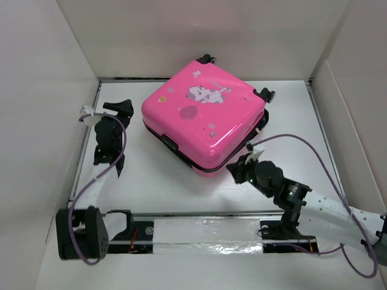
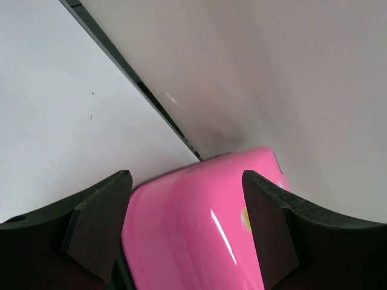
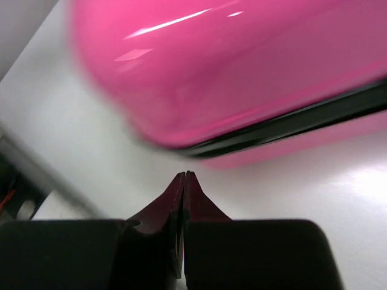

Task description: Pack the luggage

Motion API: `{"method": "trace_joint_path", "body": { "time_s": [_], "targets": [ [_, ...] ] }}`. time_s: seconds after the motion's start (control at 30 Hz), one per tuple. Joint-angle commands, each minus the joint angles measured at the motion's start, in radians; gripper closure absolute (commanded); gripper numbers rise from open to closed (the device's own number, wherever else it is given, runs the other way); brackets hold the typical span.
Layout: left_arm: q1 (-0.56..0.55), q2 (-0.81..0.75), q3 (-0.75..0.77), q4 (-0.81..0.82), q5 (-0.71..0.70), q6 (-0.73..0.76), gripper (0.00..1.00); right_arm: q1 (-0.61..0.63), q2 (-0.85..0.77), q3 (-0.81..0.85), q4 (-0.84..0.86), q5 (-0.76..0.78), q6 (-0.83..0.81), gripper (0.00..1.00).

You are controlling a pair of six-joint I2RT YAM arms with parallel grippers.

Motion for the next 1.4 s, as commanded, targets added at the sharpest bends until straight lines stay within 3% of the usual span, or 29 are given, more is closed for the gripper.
{"method": "trace_joint_path", "body": {
  "time_s": [0.0, 0.17, 0.23, 0.47, 0.67, 0.77, 1.0, 1.13, 1.37],
  "targets": [
    [0.058, 0.198, 0.139, 0.069, 0.124, -0.056, 0.29, -0.211, 0.008, -0.039, 0.012, 0.031, 0.04, 1.0],
    [0.069, 0.48, 0.391, -0.04, 0.231, 0.002, 0.31, -0.539, 0.075, -0.067, 0.175, -0.106, 0.014, 1.0],
    [0.069, 0.598, 0.511, -0.078, 0.276, 0.036, 0.31, -0.602, 0.098, -0.065, 0.207, -0.164, 0.011, 1.0],
    [0.069, 0.817, 0.658, -0.081, 0.356, 0.091, 0.31, -0.814, 0.293, 0.018, 0.308, -0.233, -0.006, 1.0],
    [0.056, 0.985, 0.836, -0.118, 0.466, 0.14, 0.31, -1.027, 0.47, 0.028, 0.482, -0.506, 0.062, 1.0],
    [0.031, 1.025, 0.848, -0.057, 0.514, 0.133, 0.32, -1.015, 0.589, 0.106, 0.513, -0.54, 0.048, 1.0],
    [0.008, 0.898, 0.465, 0.323, 0.483, 0.005, 0.34, -0.955, 0.856, 0.303, 0.525, -0.646, 0.016, 1.0],
    [-0.015, 0.844, 0.263, 0.495, 0.46, -0.044, 0.35, -0.891, 1.002, 0.494, 0.516, -0.765, -0.035, 0.99],
    [-0.035, 0.726, -0.104, 0.786, 0.417, -0.096, 0.37, -0.839, 1.155, 0.783, 0.301, -0.836, -0.148, 0.96]
  ]
}}
